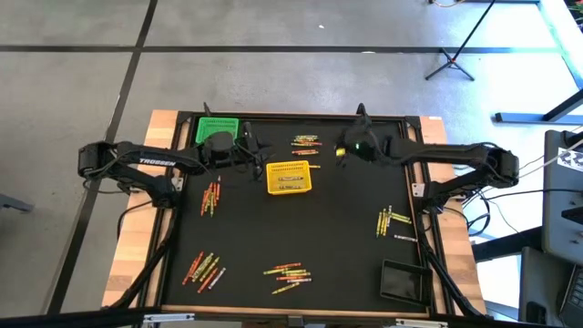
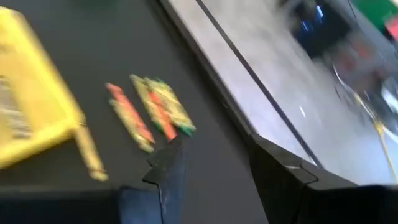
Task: Sort crayons
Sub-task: Put the orange crayon into the green bin
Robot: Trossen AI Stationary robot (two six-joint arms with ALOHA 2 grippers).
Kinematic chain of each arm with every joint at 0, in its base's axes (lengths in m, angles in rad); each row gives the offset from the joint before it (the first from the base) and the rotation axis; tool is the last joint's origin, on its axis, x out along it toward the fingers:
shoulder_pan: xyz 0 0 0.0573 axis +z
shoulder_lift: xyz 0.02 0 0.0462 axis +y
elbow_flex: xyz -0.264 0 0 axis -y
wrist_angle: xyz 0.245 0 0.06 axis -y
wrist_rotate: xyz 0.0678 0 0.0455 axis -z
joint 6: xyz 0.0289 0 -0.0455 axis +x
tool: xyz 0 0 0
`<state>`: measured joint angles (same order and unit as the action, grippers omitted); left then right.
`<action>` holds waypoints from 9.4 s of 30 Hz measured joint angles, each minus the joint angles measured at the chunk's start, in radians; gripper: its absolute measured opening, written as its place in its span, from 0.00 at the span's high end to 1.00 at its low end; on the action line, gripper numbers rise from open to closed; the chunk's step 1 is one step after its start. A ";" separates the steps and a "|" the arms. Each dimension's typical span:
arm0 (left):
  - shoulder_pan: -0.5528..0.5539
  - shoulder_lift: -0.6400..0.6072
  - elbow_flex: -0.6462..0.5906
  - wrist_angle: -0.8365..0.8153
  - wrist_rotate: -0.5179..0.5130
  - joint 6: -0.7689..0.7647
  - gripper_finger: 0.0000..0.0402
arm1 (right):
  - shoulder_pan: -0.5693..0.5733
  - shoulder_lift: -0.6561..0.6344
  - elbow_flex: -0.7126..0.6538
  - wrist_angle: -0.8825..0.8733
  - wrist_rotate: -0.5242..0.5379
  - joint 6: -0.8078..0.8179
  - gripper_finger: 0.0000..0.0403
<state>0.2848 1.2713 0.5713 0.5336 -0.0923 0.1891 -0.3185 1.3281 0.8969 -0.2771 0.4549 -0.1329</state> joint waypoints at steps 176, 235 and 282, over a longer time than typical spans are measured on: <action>-0.055 0.192 0.001 0.241 0.076 0.111 0.98 | 0.174 0.015 -0.041 0.433 -0.645 -0.082 0.68; 0.396 -0.080 0.000 -0.356 0.091 -0.074 0.73 | 0.174 0.058 -0.042 0.270 -0.473 0.005 0.67; 0.046 0.084 0.000 0.179 0.205 -0.056 0.73 | -0.549 0.317 0.096 -0.562 -0.316 0.154 0.67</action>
<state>0.3309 1.3548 0.5716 0.7128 0.1123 0.1333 -0.8672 1.6447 0.9924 -0.8393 0.1390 0.0208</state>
